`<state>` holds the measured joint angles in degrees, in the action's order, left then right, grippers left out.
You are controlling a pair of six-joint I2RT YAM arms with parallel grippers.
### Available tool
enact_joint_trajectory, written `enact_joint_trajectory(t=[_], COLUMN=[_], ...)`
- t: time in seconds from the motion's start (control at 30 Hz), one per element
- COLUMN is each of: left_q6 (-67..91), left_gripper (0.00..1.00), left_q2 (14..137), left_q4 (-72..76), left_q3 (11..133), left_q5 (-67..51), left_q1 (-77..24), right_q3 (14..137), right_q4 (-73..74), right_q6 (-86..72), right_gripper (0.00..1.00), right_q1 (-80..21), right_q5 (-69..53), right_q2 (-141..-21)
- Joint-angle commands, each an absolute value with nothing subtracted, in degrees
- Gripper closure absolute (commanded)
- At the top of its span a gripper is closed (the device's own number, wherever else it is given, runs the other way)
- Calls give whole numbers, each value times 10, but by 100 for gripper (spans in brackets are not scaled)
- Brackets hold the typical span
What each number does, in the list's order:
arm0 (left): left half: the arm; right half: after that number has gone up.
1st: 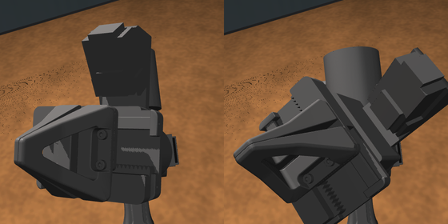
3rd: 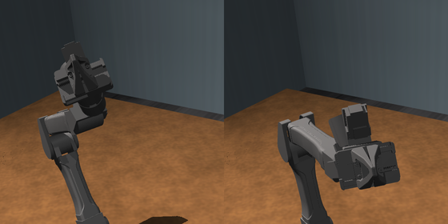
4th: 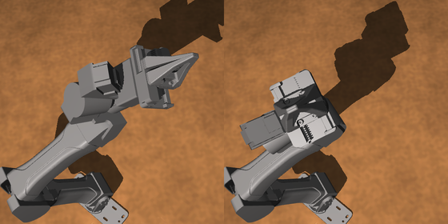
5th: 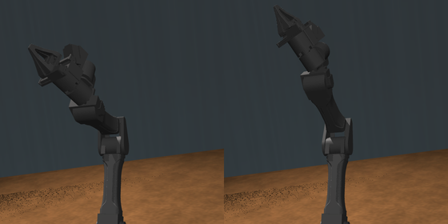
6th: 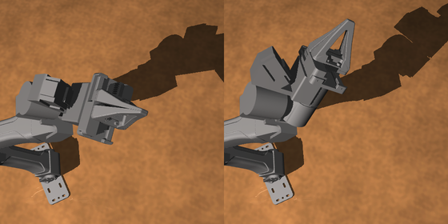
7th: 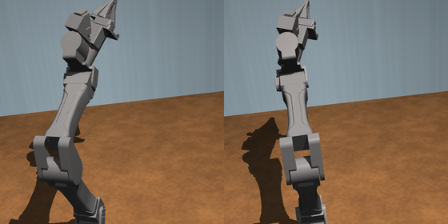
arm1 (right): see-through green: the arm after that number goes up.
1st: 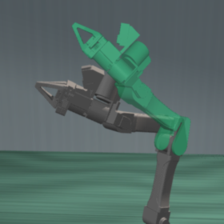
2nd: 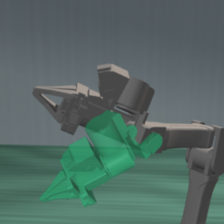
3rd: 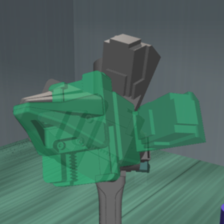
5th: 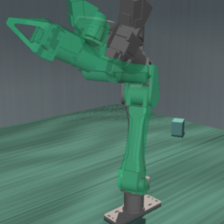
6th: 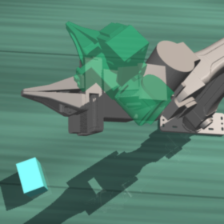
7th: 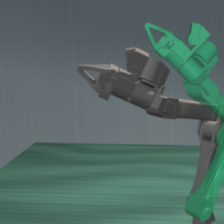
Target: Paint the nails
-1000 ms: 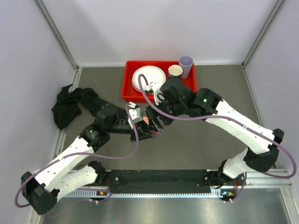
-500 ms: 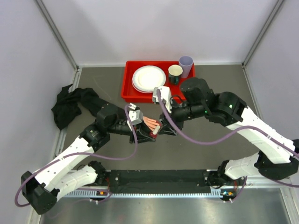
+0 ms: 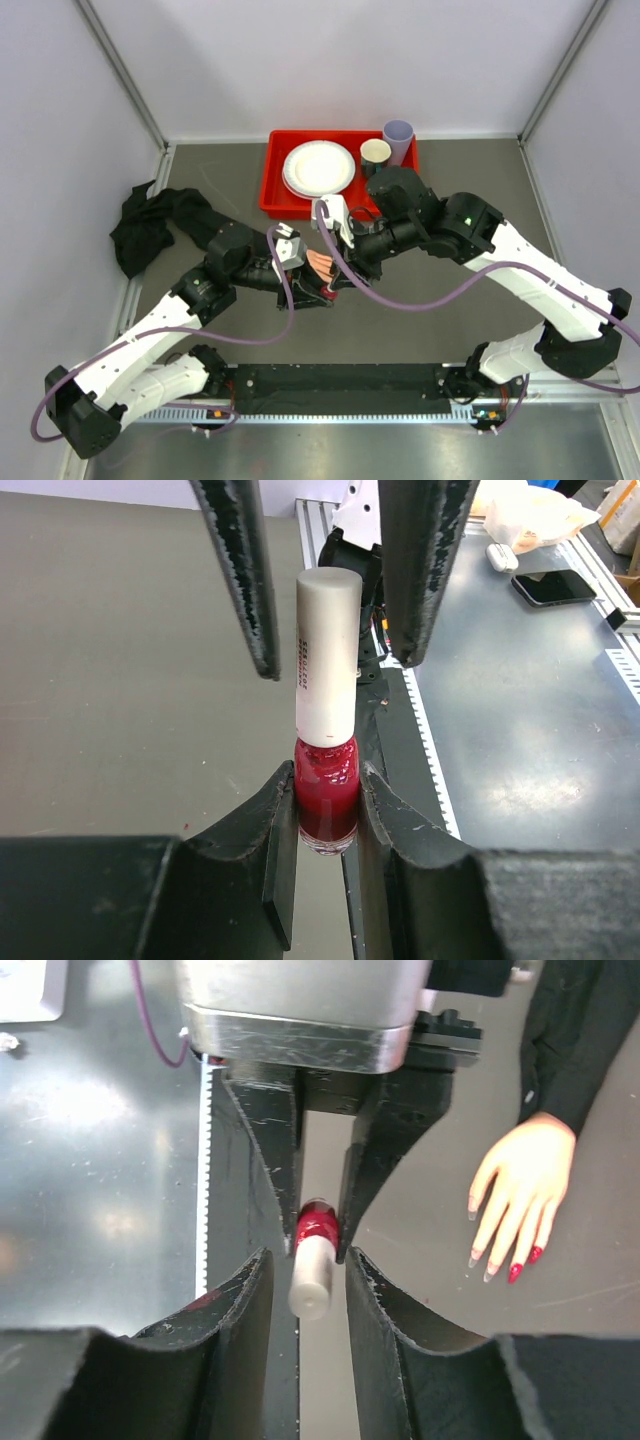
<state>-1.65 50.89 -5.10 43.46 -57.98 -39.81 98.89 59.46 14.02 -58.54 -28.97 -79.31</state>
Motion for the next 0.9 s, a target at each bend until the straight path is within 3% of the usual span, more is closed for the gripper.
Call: enact_joint_trajectory(t=[0.0,0.87], left_q6=[-18,-19], left_gripper=[100,100], left_q2=[508,510], left_q4=[-17,-18], left_q3=[437,436], left_q5=[-597,-599], left_q1=[-401,-402], right_q3=[1000,960], right_q4=[591,570], right_q6=[162,156], right_gripper=[64,64], right_q1=[-581,-569], right_q5=[-326,-304], right_q2=[-790,-769])
